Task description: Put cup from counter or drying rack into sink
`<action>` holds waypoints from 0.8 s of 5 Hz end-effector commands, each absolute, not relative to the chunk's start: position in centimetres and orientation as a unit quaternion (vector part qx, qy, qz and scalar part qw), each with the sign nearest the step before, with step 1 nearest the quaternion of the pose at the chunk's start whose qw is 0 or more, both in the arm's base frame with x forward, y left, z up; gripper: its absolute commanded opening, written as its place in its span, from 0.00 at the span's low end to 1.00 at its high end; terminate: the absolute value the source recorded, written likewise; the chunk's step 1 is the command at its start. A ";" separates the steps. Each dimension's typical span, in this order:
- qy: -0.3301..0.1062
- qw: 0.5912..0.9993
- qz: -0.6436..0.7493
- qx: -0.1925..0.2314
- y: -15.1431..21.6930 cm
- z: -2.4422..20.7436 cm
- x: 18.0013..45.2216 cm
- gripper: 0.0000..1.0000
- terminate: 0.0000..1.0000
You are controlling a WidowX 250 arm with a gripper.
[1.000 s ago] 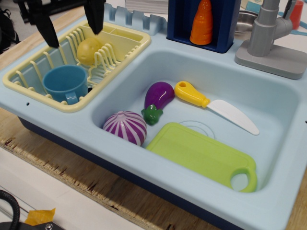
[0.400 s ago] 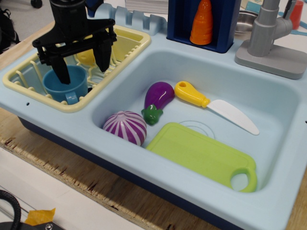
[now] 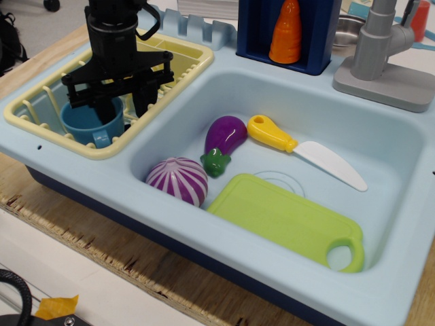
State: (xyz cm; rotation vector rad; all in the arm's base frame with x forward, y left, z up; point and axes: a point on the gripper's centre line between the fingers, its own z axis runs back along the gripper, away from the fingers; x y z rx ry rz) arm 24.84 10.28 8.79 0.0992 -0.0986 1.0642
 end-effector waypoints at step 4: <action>-0.165 0.866 0.471 0.035 5.2 19.5 25.6 0.00 0.00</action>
